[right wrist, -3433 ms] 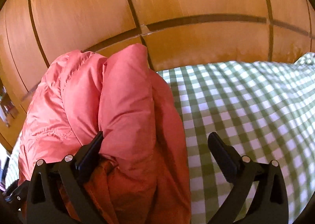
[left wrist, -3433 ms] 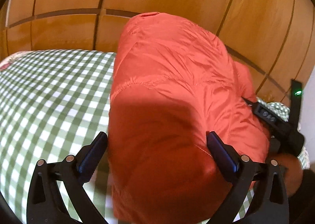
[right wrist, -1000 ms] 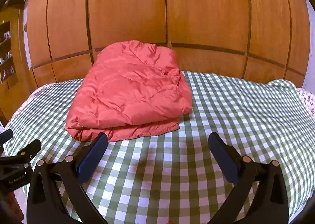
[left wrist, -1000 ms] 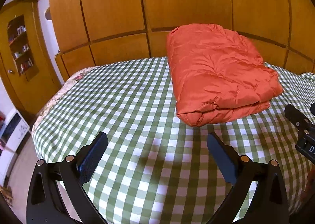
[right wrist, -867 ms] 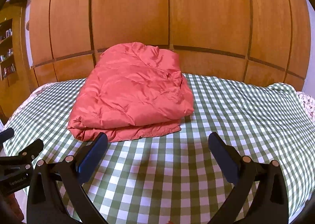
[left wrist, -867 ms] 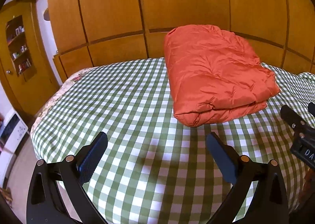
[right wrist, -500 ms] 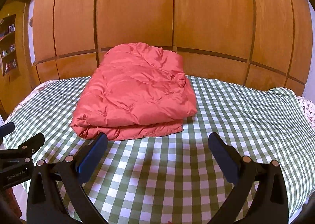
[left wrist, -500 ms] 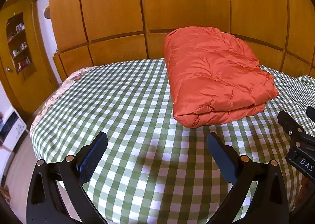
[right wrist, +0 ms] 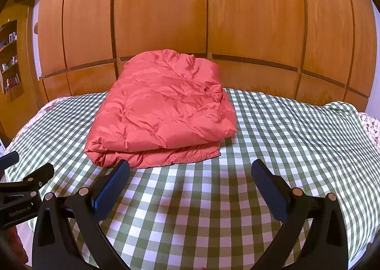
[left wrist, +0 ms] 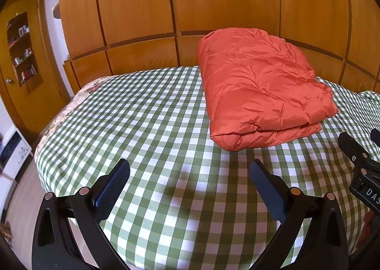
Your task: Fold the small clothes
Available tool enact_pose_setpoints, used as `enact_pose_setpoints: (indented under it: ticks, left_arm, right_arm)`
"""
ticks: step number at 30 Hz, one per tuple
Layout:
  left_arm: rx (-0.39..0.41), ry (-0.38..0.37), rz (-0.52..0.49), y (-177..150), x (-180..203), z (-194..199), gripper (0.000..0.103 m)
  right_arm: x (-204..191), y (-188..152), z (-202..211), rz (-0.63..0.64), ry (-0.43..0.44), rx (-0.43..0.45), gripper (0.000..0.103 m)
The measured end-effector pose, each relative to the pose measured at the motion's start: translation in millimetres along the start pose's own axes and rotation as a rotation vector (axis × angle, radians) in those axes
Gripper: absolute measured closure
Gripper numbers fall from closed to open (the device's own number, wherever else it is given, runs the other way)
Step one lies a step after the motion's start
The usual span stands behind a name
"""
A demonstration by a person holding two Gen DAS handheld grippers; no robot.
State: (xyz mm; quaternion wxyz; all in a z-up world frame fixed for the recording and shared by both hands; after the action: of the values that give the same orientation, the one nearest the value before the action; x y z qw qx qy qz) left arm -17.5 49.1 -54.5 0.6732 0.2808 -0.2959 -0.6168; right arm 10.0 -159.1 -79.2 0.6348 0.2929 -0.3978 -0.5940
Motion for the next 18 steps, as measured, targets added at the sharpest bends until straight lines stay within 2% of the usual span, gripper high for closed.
enact_pose_setpoints:
  ticks: [18]
  left_arm:
    - [0.008,-0.009,-0.011,-0.3,2.8,3.6,0.003]
  right_arm:
    - [-1.5,-2.6,-2.7,0.0,0.01,-0.012,0.002]
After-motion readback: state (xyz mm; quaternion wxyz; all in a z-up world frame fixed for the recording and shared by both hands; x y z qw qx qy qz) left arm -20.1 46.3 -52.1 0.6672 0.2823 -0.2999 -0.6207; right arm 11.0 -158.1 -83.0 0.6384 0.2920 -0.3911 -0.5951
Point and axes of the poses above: each gripper's, at about its wrist camera, not at the fingertips, and z roughly against the way its jaws point, x to its right, y to its top, the point moved 9 cm from there along -z, roughly the way its jaws point, and after that the axes turned 10 degrees about z, right-handed, at the moved point
